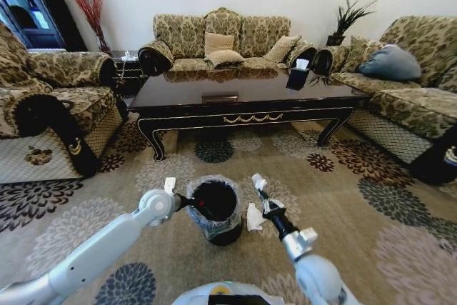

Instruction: Move to the front of the table and pick up the trash from the floor, then place it into the trash bin.

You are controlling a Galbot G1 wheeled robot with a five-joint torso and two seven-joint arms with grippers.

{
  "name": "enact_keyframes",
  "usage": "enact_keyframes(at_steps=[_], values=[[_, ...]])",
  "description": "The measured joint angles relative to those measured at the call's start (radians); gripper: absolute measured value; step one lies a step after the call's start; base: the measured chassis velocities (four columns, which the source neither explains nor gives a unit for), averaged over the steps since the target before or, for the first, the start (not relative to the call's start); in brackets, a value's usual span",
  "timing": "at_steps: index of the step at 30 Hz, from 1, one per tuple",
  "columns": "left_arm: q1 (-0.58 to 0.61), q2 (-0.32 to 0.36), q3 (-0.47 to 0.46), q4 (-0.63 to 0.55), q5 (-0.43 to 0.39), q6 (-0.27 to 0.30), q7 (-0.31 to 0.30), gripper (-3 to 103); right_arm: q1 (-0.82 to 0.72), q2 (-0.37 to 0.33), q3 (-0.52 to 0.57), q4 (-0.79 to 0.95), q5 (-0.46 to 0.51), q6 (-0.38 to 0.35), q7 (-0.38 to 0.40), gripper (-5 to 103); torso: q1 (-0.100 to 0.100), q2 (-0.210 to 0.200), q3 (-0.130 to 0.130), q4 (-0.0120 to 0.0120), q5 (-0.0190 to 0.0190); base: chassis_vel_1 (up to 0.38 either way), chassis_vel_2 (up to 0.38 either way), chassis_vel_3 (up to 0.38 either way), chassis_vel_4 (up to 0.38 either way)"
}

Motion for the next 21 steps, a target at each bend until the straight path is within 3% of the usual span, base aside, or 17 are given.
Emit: enact_keyframes(at_steps=[6,21], values=[[-0.034,-0.006,0.051,-0.023,-0.025,0.000,-0.018,0,-0.037,0.025,-0.040,0.019,-0.083,0.017,-0.013,0,0.000,0.000,0.000,0.0001,0.0000,0.000,0.000,0.000,0.000],[-0.029,-0.016,0.081,-0.022,-0.018,0.000,-0.018,0,-0.058,0.062,-0.112,0.024,-0.139,0.008,-0.035,0,0.000,0.000,0.000,0.0003,0.0000,0.000,0.000,0.000,0.000]])
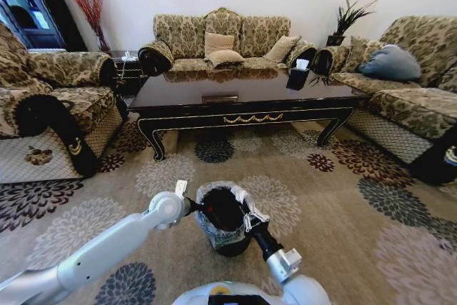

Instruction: Move to the front of the table and pick up the trash from the floor, then place it into the trash bin.

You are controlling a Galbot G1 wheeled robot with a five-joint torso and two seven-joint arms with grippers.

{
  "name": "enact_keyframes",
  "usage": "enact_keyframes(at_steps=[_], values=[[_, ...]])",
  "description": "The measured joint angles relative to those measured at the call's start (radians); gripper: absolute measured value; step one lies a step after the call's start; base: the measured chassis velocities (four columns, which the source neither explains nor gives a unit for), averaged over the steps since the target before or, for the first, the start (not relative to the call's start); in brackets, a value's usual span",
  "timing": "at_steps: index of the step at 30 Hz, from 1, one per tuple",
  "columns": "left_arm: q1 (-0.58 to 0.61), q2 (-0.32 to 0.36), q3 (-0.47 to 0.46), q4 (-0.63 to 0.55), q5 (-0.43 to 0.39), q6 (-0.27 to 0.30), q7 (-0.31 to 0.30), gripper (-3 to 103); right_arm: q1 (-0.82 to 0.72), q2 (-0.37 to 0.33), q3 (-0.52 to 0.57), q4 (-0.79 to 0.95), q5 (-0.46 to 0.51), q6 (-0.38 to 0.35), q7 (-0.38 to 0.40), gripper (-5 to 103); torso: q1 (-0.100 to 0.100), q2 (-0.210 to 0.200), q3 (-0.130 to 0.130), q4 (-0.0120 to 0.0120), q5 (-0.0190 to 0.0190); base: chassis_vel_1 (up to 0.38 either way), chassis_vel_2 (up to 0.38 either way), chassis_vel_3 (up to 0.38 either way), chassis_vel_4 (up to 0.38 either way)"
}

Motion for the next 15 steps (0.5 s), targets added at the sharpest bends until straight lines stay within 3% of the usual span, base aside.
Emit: enact_keyframes(at_steps=[4,15], values=[[0.001,-0.017,0.000,0.004,0.003,0.000,-0.003,0,-0.015,0.003,-0.004,-0.007,-0.021,0.004,-0.033,-3,0.000,0.000,0.000,-0.0003,0.0000,0.000,0.000,0.000,0.000],[0.017,-0.003,-0.016,0.001,0.006,0.000,-0.003,0,-0.007,0.002,-0.007,-0.025,-0.030,0.010,-0.042,38,0.000,0.000,0.000,-0.0002,0.0000,0.000,0.000,0.000,0.000]])
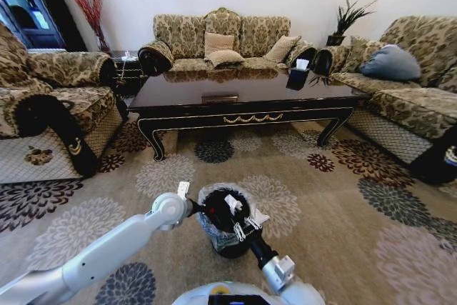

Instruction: Move to the front of the table and pick up the trash from the floor, then place it into the trash bin.

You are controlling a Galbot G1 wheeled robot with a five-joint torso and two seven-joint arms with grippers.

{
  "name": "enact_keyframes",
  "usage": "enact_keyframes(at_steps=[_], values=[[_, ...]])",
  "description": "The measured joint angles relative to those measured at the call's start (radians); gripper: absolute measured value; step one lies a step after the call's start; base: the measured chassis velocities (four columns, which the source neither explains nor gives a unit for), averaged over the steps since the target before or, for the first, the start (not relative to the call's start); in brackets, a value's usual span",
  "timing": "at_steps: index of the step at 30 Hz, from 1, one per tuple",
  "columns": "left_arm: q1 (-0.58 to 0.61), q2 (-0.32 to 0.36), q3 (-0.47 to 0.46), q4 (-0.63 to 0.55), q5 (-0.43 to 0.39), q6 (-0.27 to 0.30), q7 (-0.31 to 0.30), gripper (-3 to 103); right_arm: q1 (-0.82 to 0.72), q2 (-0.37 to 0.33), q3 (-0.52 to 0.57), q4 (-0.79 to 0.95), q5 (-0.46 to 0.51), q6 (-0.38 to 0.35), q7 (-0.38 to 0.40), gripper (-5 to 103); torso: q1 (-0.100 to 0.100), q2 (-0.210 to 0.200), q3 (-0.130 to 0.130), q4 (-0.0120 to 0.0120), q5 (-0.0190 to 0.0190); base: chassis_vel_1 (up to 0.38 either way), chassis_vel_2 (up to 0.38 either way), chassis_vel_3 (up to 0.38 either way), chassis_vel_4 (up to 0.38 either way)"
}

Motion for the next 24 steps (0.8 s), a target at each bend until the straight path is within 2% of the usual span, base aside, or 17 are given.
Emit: enact_keyframes(at_steps=[1,2,5,7,11,13,14,18,24], values=[[0.004,0.001,-0.003,0.000,0.002,0.000,0.000,0,0.000,0.001,-0.001,-0.001,0.001,0.000,0.000,44,0.000,0.000,0.000,0.0001,0.0000,0.000,0.000,0.000,0.000],[0.004,0.001,-0.003,0.000,0.002,0.000,0.000,0,0.000,0.001,-0.001,-0.001,0.001,0.000,0.000,44,0.000,0.000,0.000,0.0001,0.0000,0.000,0.000,0.000,0.000],[0.014,0.003,-0.012,-0.001,0.005,0.000,0.001,0,0.000,0.005,-0.003,-0.001,0.001,-0.001,0.001,61,0.000,0.000,0.000,0.0000,0.0000,0.000,0.000,0.000,0.000],[0.017,0.003,-0.015,-0.001,0.005,0.000,0.002,0,0.000,0.005,-0.004,-0.002,0.001,-0.001,0.001,61,0.000,0.000,0.000,0.0000,0.0000,0.000,0.000,0.000,0.000],[0.029,0.010,-0.030,-0.001,0.010,0.000,0.005,0,-0.001,0.009,-0.004,-0.002,0.002,-0.002,0.003,82,0.000,0.000,0.000,0.0000,-0.0001,0.000,0.000,0.000,0.000],[0.031,0.014,-0.032,-0.002,0.010,0.000,0.006,0,-0.001,0.011,-0.004,-0.002,0.002,-0.002,0.003,82,0.000,0.000,0.000,0.0000,-0.0001,0.000,0.000,0.000,0.000],[0.034,0.023,-0.037,-0.004,0.010,0.000,0.008,0,-0.003,0.014,-0.004,-0.003,0.002,-0.002,0.003,93,0.000,0.000,0.000,0.0000,0.0000,0.000,0.000,0.000,0.000],[0.045,0.036,-0.063,-0.004,0.011,0.000,0.013,0,-0.004,0.021,-0.004,-0.003,0.004,-0.001,0.005,99,0.000,0.000,0.000,0.0001,0.0000,0.000,0.000,0.000,0.000],[0.081,0.049,-0.140,0.027,0.040,0.000,0.039,0,0.012,0.023,0.022,-0.003,0.036,-0.002,0.016,100,0.000,0.000,0.000,0.0001,-0.0001,0.000,0.000,0.000,0.000]])
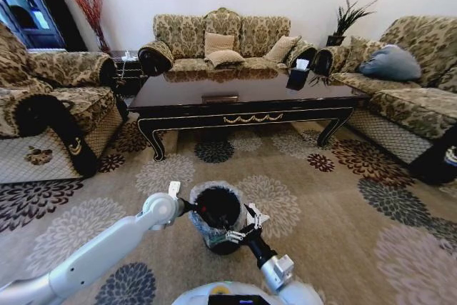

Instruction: Move to the front of the table and pick up the trash from the floor, then place it into the trash bin.

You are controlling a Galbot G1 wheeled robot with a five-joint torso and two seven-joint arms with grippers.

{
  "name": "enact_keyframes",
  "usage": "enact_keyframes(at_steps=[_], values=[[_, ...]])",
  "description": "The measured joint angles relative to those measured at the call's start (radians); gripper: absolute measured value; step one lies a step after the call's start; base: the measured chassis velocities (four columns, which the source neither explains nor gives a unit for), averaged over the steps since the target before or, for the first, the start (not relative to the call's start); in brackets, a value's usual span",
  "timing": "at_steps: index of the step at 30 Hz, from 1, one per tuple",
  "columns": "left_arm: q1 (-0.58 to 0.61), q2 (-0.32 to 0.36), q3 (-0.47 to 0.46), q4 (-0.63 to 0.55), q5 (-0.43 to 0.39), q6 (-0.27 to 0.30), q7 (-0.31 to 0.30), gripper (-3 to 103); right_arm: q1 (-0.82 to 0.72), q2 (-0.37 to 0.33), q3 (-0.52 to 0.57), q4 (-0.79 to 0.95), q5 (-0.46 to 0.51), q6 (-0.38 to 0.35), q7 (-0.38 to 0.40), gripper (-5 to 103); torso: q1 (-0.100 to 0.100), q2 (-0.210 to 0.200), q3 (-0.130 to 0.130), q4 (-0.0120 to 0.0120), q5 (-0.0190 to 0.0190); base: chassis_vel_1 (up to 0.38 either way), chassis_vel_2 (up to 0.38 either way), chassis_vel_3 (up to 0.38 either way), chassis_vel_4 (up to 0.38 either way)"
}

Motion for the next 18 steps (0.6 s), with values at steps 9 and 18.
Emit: enact_keyframes(at_steps=[9,18], values=[[0.044,0.019,-0.118,0.042,0.010,0.000,0.032,0,0.044,0.004,0.084,-0.059,0.079,0.003,0.020,100,0.000,0.000,0.000,0.0000,0.0000,0.000,0.000,0.000,0.000],[0.067,0.052,-0.195,0.062,-0.010,0.000,0.036,0,0.150,-0.005,0.108,-0.271,0.149,-0.020,0.033,100,0.000,0.000,0.000,-0.0001,0.0000,0.000,0.000,0.000,0.000]])
